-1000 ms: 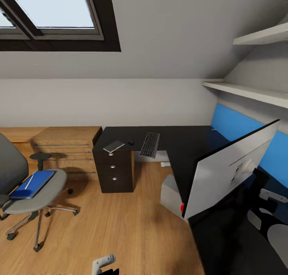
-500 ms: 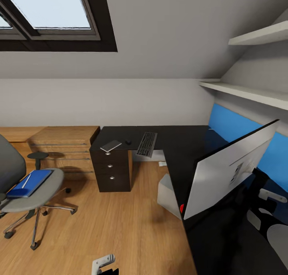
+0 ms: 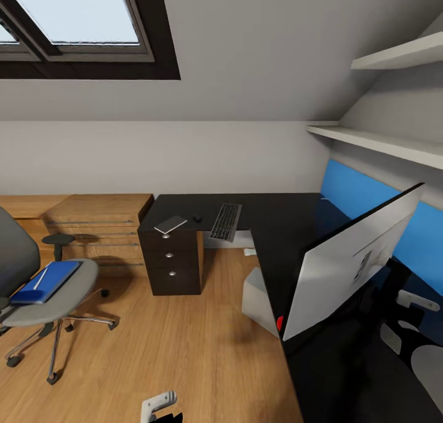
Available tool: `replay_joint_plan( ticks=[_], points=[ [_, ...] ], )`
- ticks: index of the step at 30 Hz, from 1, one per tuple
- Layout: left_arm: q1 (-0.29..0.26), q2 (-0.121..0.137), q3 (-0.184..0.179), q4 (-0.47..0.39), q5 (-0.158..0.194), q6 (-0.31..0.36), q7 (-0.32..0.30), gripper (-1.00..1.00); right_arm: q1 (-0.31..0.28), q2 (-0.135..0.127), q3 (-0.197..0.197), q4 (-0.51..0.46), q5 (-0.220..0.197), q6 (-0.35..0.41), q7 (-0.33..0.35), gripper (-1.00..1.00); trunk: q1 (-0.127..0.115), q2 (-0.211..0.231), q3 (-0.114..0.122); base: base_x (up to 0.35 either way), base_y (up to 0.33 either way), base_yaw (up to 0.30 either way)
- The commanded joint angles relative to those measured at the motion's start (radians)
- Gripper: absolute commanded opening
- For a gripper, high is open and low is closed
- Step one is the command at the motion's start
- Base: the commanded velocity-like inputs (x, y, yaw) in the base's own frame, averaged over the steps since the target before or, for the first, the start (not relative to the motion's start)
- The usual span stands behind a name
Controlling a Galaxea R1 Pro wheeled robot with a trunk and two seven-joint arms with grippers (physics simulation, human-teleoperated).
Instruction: In the bedroom, organize the workspace by keeping the computer under the desk, ensuring the monitor is on the desk, placing the keyboard on the desk next to the monitor, placing the mouse on the desk next to the keyboard, moving the folder from the swivel chair onto the desk next to the mouse, stacking the notebook on top of the folder with the pen on top of the notebook, and positioning the swivel chair next to the desk.
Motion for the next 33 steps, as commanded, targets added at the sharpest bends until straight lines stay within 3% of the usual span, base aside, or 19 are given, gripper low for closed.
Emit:
replay_joint_plan(
  ticks=[1,8,17,33],
  points=[
    [-0.001,0.0,-0.002,-0.002,0.011,0.003,0.009,1.0,0.0,0.002,0.016,0.003,0.004,0.001,0.006,-1.0,0.0,-0.001,-0.002,0.0,0.0,0.0],
    [-0.001,0.0,-0.003,-0.002,0.011,0.003,0.009,1.0,0.0,0.002,0.014,0.003,0.038,0.001,0.007,-1.0,0.0,-0.001,-0.002,0.0,0.0,0.0],
    [-0.001,0.0,-0.004,-0.002,0.011,0.002,0.009,1.0,0.0,0.002,0.014,0.003,0.042,0.001,0.012,-1.0,0.0,-0.001,-0.002,0.001,0.0,0.0],
    [-0.001,0.0,-0.004,-0.001,0.011,0.002,0.011,1.0,0.0,0.011,0.014,0.002,0.045,-0.002,0.013,-1.0,0.0,-0.001,-0.002,0.134,0.0,0.0]
  ],
)
